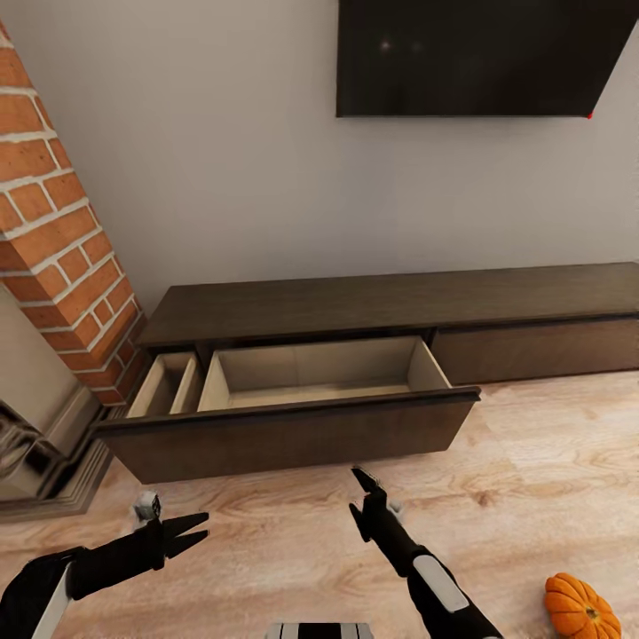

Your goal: Place each of the two pumpkins and all three candles from the living room inside a cabinet in the living room (use any cabinet), then make sure every cabinet is closed, and position the cauldron so it is next to a table in the living room.

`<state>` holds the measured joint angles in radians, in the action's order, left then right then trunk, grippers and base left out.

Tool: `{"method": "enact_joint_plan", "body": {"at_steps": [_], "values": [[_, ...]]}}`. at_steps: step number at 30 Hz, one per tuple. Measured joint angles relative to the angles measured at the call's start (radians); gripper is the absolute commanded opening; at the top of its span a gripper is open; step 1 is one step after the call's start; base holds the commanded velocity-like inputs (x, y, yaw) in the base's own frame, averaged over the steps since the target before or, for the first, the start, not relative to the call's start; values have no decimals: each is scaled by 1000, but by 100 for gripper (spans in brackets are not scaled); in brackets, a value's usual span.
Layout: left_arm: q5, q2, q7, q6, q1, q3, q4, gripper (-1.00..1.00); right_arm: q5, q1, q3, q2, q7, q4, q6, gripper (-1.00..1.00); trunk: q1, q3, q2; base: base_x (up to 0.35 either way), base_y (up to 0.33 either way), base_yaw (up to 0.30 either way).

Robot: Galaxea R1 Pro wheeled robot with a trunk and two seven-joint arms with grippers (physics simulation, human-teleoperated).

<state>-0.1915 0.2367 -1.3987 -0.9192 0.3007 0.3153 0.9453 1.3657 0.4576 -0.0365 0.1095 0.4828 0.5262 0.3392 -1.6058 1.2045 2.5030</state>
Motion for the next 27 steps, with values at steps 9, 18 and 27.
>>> {"method": "enact_joint_plan", "body": {"at_steps": [9, 18, 27], "values": [[10, 0, 140, -36, 1, 96, 0, 100, -2, -11, -5, -61, -126, 66, 161, 100, 2, -19, -1, -1, 0, 0], [16, 0, 172, -58, 1, 97, 0, 100, -1, -75, 0, -132, -126, 55, 219, 100, 5, -46, -3, 0, 0, 0], [14, -6, 170, -61, 1, 84, 1, 100, -5, -153, -4, -180, -117, 43, 215, 100, 5, -46, -3, 0, 0, 0]]}}
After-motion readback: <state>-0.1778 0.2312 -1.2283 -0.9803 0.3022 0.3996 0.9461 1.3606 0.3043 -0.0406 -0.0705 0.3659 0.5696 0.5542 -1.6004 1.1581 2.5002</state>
